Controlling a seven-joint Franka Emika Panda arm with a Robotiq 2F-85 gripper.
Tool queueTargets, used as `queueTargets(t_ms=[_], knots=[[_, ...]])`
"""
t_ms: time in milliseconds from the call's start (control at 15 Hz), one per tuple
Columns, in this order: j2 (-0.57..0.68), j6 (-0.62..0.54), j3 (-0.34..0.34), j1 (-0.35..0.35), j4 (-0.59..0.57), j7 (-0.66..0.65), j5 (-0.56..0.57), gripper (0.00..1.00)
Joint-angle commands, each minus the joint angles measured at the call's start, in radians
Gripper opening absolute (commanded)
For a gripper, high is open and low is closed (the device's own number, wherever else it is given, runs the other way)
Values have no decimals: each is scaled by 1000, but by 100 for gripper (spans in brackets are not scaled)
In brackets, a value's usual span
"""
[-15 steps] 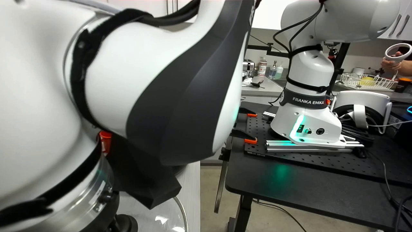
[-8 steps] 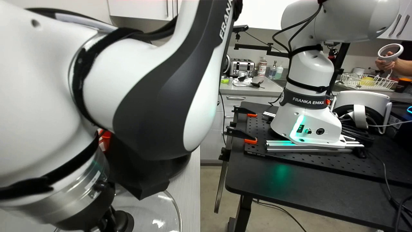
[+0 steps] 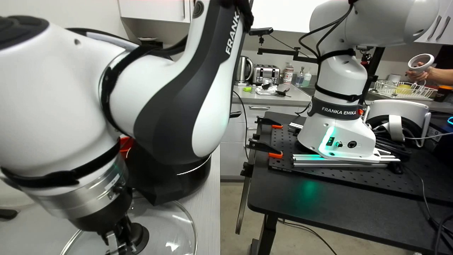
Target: Remove the lid from the table and put it on the table
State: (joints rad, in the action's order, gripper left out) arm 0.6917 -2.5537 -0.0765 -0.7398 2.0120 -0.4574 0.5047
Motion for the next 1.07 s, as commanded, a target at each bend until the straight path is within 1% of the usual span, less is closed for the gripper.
queueTargets(t_ms=[0, 333, 600, 667, 733, 800, 867, 933, 1000], knots=[[-26, -59, 13, 17, 48, 43, -40, 25], [-17, -110, 20, 36, 71, 70, -63, 25], [-16, -121, 20, 38, 77, 90, -80, 25], [-16, -121, 19, 38, 79, 93, -83, 46], [-17, -122, 19, 38, 80, 95, -85, 75], [-17, -123, 19, 38, 82, 95, -86, 77], [-19, -121, 19, 39, 84, 96, -87, 82], [-21, -121, 17, 40, 84, 95, -89, 91], [-22, -120, 19, 38, 84, 92, -88, 97]])
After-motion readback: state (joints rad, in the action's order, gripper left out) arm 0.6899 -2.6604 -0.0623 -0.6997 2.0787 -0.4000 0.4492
